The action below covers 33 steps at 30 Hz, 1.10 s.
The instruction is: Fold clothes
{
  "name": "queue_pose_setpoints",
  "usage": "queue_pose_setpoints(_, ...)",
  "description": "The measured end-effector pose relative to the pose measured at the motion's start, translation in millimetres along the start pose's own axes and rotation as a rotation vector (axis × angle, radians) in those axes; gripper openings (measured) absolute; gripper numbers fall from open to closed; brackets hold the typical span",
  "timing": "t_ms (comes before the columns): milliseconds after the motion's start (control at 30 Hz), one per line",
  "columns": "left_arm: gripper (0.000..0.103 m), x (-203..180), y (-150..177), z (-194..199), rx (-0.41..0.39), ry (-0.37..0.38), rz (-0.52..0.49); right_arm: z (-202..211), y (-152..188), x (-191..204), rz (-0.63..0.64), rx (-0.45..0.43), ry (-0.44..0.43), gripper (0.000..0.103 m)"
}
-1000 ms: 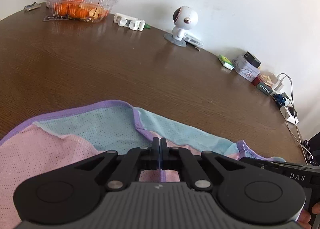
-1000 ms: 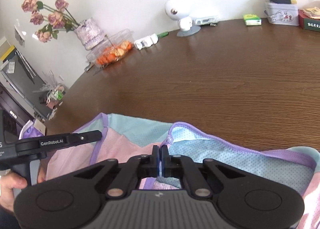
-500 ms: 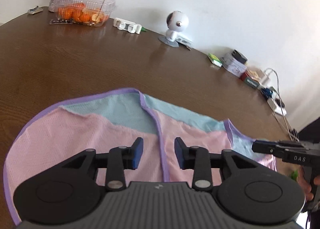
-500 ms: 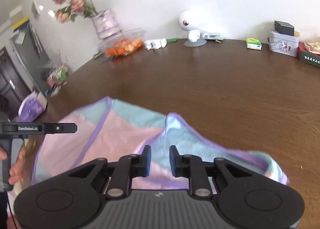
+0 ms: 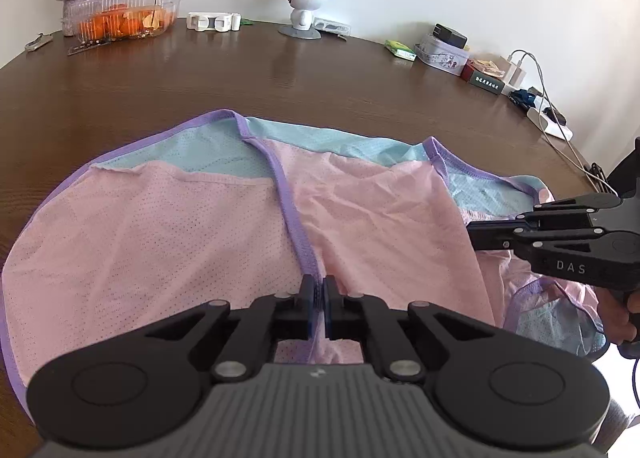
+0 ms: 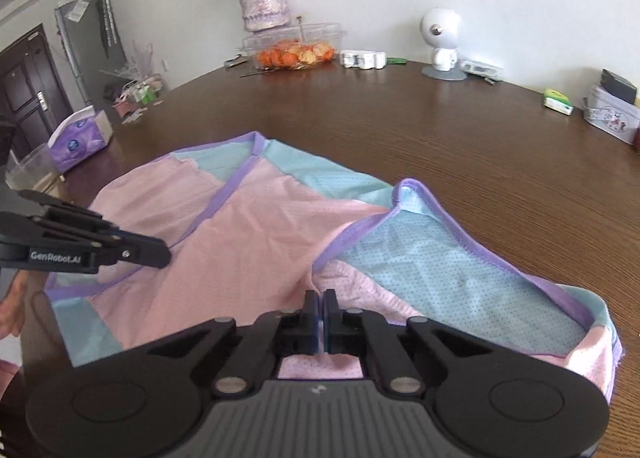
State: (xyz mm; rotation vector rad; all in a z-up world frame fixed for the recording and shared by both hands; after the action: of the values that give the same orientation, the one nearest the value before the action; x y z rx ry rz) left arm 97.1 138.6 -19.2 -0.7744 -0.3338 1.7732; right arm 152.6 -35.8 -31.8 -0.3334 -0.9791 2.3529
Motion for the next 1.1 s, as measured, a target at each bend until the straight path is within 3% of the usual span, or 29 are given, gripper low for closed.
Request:
queue_pose_setpoints(300, 0.003, 3, 2, 1, -0.012, 0.004, 0.004, 23, 18, -33, -0.085, -0.007, 0.093, 0.001)
queue_pose_setpoints(467, 0.003, 1, 2, 1, -0.014, -0.004, -0.003, 12, 6, 0, 0.026, -0.010, 0.001, 0.022)
queue_pose_setpoints(533, 0.003, 1, 3, 1, -0.017, -0.011, -0.008, 3, 3, 1, 0.030, -0.006, 0.018, 0.022)
queue_pose_setpoints(567, 0.003, 0, 3, 1, -0.018, -0.013, -0.010, 1, 1, 1, 0.030, -0.011, 0.021, 0.017)
queue_pose_setpoints(600, 0.003, 0, 3, 1, -0.019, -0.015, -0.014, 0, -2, 1, 0.029, -0.016, 0.024, 0.001)
queue_pose_setpoints(633, 0.003, 1, 3, 1, -0.017, -0.015, -0.014, -1, -2, 1, 0.024, -0.013, 0.019, 0.000)
queue_pose_setpoints(833, 0.003, 3, 3, 2, -0.016, -0.009, -0.010, 20, 5, -21, -0.046, -0.031, 0.103, 0.000)
queue_pose_setpoints(967, 0.003, 4, 3, 2, -0.014, -0.002, -0.005, 30, 11, -28, -0.042, -0.020, 0.106, 0.000)
queue_pose_setpoints(1100, 0.005, 4, 3, 18, -0.040, -0.013, -0.003, 46, 13, -12, 0.025, -0.039, 0.068, 0.012)
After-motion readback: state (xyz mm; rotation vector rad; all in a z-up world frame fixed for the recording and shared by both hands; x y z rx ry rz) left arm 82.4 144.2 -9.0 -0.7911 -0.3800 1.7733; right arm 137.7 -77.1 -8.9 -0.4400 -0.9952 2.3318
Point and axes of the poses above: each gripper's, at about its wrist camera, not at the fingertips, and z roughly against the way its jaws point, x to its left, y to its underside, the point moved 8 cm from there along -z, roughly the way its jaws point, and after that the axes turned 15 degrees about z, right-handed, at the moved point
